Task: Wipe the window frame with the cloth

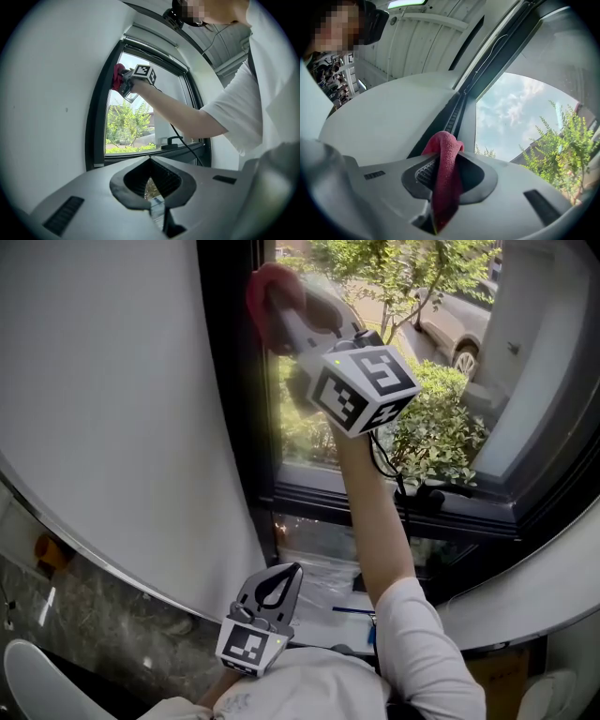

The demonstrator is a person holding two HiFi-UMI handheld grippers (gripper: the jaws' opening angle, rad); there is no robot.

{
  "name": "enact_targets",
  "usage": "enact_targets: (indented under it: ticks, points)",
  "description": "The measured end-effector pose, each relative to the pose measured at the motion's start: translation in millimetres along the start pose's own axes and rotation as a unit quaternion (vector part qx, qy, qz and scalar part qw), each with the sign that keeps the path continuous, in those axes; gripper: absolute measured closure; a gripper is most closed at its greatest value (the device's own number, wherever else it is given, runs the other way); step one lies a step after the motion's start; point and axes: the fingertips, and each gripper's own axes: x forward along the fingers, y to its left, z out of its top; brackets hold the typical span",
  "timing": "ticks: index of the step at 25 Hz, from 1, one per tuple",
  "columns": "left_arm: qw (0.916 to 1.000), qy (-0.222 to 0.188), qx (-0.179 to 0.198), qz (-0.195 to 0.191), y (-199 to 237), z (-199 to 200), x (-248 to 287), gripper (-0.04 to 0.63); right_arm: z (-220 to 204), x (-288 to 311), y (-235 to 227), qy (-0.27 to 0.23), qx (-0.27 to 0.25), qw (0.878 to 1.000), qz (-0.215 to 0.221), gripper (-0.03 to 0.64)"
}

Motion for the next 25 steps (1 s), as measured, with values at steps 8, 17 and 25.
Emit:
enact_targets:
  ticks: [8,17,25]
  points:
    - [1.0000,0.004,-0.001,0.006,5.5,-2.8,-3.2,0.587,5.8,2.5,9.1,0.013,-0.032,0.999,-0.001,0.535]
    - [1.0000,0.003,-0.002,-0.003,2.3,-5.5,-0.4,0.586,-26.3,-10.6,3.2,0.027,-0.009,1.000,-0.009,0.537]
    - [1.0000,0.001,-0.003,0.002,2.8,-4.4,-0.7,0.586,-27.8,-13.3,3.5,0.026,-0.008,1.000,-0.015,0.537]
